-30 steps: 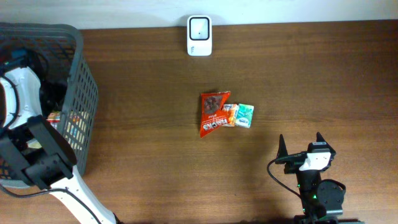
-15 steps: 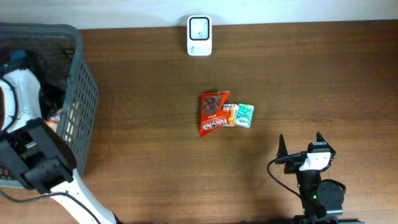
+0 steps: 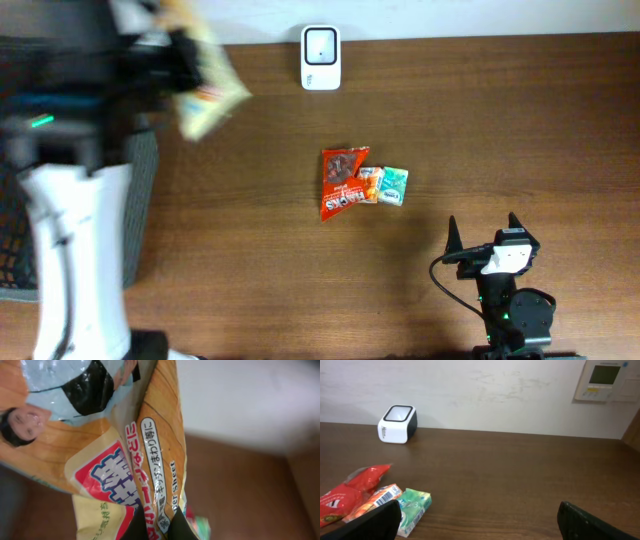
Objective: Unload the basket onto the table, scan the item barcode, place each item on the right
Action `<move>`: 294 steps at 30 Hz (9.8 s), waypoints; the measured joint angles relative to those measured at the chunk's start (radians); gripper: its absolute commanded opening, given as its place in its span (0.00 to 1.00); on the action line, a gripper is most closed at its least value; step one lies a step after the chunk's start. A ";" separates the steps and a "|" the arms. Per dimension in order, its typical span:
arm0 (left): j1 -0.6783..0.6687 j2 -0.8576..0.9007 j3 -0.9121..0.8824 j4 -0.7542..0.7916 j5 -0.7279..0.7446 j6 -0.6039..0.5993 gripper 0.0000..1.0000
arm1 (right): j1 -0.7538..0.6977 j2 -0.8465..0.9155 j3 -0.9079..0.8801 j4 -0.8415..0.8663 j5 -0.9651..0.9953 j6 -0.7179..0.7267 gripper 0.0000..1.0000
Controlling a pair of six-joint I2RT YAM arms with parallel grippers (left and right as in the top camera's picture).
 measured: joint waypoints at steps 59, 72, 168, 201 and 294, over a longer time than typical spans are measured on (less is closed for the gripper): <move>0.057 0.624 0.837 -0.529 -0.032 0.213 0.99 | 0.001 0.063 0.226 0.571 -0.389 0.383 0.98; 0.057 0.615 0.837 -0.529 -0.029 0.210 0.99 | 0.001 1.334 1.214 -0.645 -0.735 0.174 0.89; 0.058 0.614 0.837 -0.529 -0.029 0.210 0.99 | 0.055 1.934 1.667 -1.218 -0.157 0.242 0.66; 0.058 0.614 0.837 -0.529 -0.029 0.210 0.99 | -0.045 1.972 1.354 -0.822 -0.734 0.098 0.54; 0.059 0.614 0.837 -0.529 -0.029 0.210 0.99 | -0.246 2.083 1.558 -1.130 -0.616 0.031 0.65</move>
